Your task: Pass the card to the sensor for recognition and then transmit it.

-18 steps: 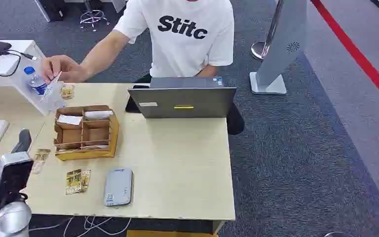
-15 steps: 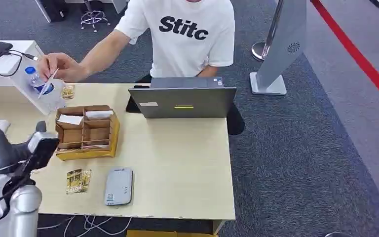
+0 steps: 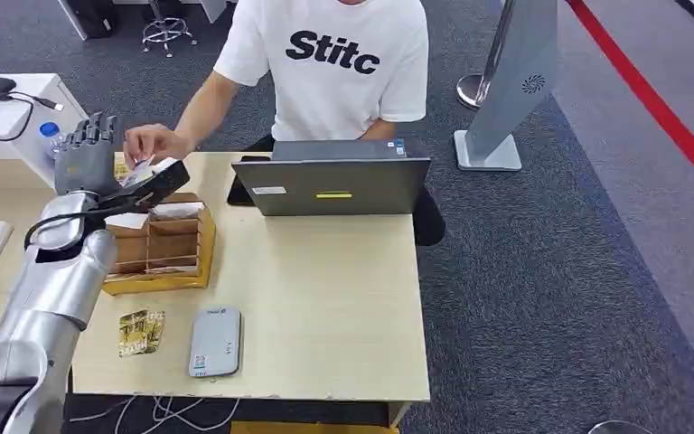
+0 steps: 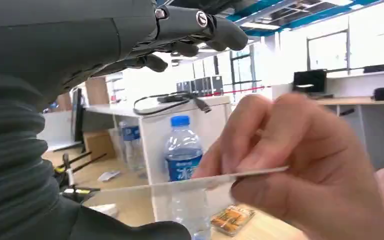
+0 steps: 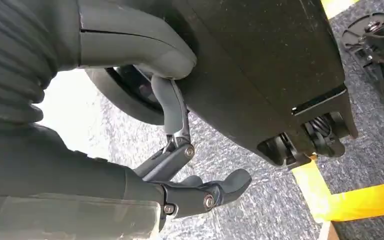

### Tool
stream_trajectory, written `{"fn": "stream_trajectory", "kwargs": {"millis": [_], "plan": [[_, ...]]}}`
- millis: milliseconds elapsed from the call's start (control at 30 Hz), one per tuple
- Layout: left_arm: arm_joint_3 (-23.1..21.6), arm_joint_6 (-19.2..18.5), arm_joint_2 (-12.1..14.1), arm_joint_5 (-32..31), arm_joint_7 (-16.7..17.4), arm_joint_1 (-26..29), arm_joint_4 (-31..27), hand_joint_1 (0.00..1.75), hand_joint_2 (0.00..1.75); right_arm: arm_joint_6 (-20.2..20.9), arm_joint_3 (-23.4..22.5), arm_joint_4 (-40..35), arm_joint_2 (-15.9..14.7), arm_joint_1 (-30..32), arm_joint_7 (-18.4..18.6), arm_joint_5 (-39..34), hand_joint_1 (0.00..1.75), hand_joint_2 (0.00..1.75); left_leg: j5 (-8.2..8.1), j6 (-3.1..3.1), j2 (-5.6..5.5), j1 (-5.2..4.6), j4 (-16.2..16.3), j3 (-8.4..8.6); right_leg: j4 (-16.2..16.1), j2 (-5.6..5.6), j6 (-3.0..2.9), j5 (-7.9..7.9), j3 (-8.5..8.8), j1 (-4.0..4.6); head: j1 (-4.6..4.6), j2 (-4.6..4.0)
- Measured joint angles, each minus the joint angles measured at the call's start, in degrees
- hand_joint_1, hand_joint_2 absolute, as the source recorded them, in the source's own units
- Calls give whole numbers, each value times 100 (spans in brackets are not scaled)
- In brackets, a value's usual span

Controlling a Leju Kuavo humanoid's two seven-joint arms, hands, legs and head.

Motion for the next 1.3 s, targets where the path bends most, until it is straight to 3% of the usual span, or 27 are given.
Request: {"fn": "stream_trajectory", "kwargs": {"millis": [167,500,533,567,1300], "plan": [[-279,44,-44,-90,-2,-305,398,0,175,20,20,0,-13,-1,-13,0,0,175,0,0,-1,0,-1,-1,0,-1,0,-1,-3,0,0,0],[-464,199,-96,-107,-22,-402,616,0,175,20,59,0,-33,0,-29,-7,0,175,0,0,-1,1,-2,-1,1,0,-1,-1,-4,1,0,0],[-471,205,-96,-107,-22,-406,629,49,175,20,61,0,-33,0,-31,-7,0,175,0,0,-1,1,-2,-1,1,0,-1,-1,-4,1,0,0],[-486,208,-96,-107,-24,-409,640,175,175,20,63,0,-35,0,-33,-7,0,175,0,0,-1,1,-2,-1,1,0,-1,-1,-4,0,0,0],[-506,273,-127,-86,-118,-436,732,175,175,22,70,0,-42,0,-59,-7,0,175,0,0,-2,1,-2,-2,1,0,0,-1,-4,0,0,0]]}}
